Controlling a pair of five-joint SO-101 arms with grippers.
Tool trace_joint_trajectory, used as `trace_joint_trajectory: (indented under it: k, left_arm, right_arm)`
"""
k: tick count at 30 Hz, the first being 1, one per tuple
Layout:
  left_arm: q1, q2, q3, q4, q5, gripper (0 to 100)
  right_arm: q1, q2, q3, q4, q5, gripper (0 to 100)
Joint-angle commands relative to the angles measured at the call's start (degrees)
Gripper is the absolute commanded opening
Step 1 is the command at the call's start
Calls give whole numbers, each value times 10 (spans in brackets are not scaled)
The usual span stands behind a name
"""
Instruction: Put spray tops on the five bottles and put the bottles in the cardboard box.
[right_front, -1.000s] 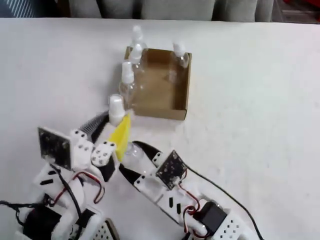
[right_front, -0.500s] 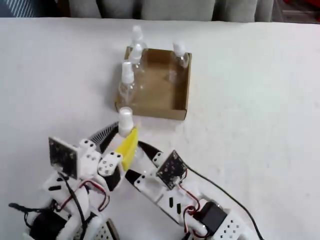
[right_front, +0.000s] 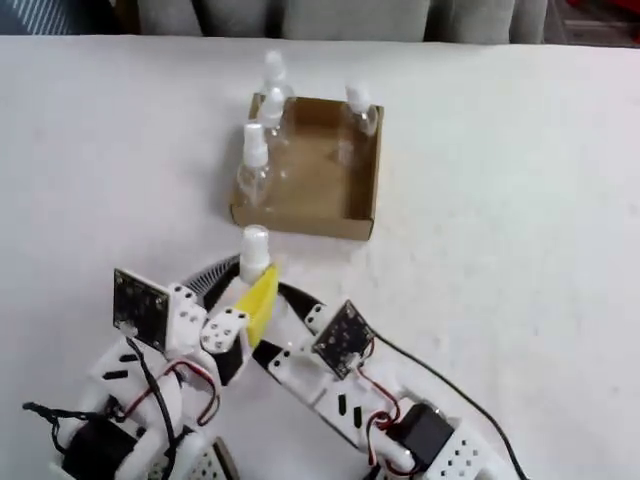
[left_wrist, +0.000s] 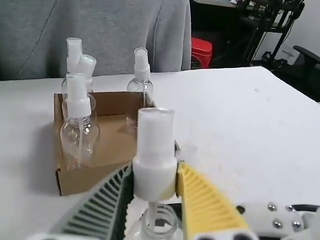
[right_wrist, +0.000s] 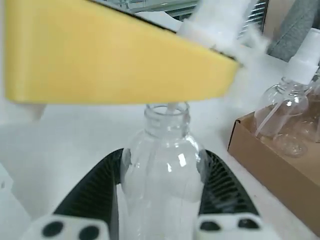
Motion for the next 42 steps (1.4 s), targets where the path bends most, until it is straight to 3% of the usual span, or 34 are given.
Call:
trace_joint_trajectory:
  k: [1, 20, 29, 42]
  left_arm:
    - [7, -2, -3, 13, 4, 22]
    - [6, -3, 36, -4, 3, 26]
    - [2, -3, 36, 33, 3, 283]
    - [-57, -3, 2, 42, -21, 286]
  right_arm:
    - [0, -7, 4, 3, 4, 15]
    - [0, -7, 4, 3, 4, 15]
    - [0, -7, 4, 3, 4, 15]
    - [15, -7, 4, 0, 4, 15]
